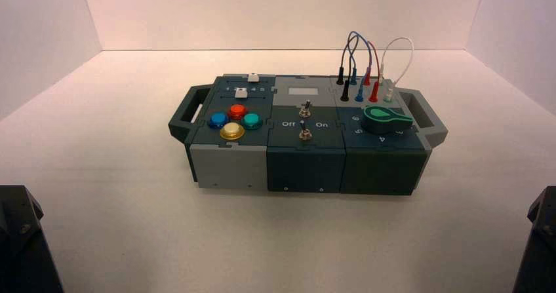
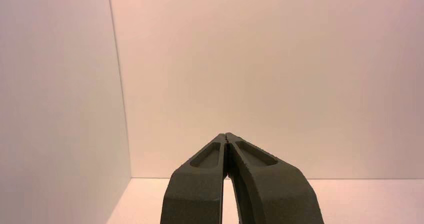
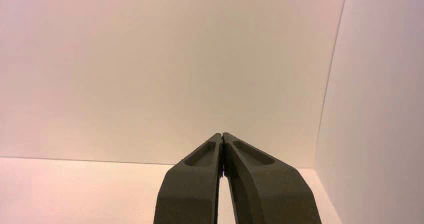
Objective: Push the yellow button with the left gripper.
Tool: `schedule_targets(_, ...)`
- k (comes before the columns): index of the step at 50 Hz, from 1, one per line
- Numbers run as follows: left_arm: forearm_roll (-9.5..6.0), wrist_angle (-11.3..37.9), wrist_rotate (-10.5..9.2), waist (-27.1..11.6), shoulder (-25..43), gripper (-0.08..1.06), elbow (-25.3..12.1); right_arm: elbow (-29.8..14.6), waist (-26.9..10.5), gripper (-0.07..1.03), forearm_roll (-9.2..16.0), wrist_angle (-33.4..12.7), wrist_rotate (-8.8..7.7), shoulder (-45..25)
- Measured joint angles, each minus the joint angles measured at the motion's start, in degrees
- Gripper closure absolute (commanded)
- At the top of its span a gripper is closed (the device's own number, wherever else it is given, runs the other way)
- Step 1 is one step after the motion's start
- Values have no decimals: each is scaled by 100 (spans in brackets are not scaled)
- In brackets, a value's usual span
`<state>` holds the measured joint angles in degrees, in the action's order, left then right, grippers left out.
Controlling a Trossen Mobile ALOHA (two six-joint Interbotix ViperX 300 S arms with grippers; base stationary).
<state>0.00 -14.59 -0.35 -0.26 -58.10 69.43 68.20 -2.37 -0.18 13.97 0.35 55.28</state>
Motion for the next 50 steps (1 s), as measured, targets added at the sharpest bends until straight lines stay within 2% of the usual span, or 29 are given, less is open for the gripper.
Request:
schedule_targets(35,0,105,9,0,-18,100,0,-88,0,99,0,-185,0,0)
schedule_targets(42,0,404,0,-18,26,100,-79,-176,0,99,0,-439,0,0)
schedule_targets(48,0,703,0,-88,44,100,-193,-334,-9,99,0,-782,-9,0)
schedule_targets(50,9,914,9,-167,62,100,-255,-448,-53,99,-9,-1037,-9,0)
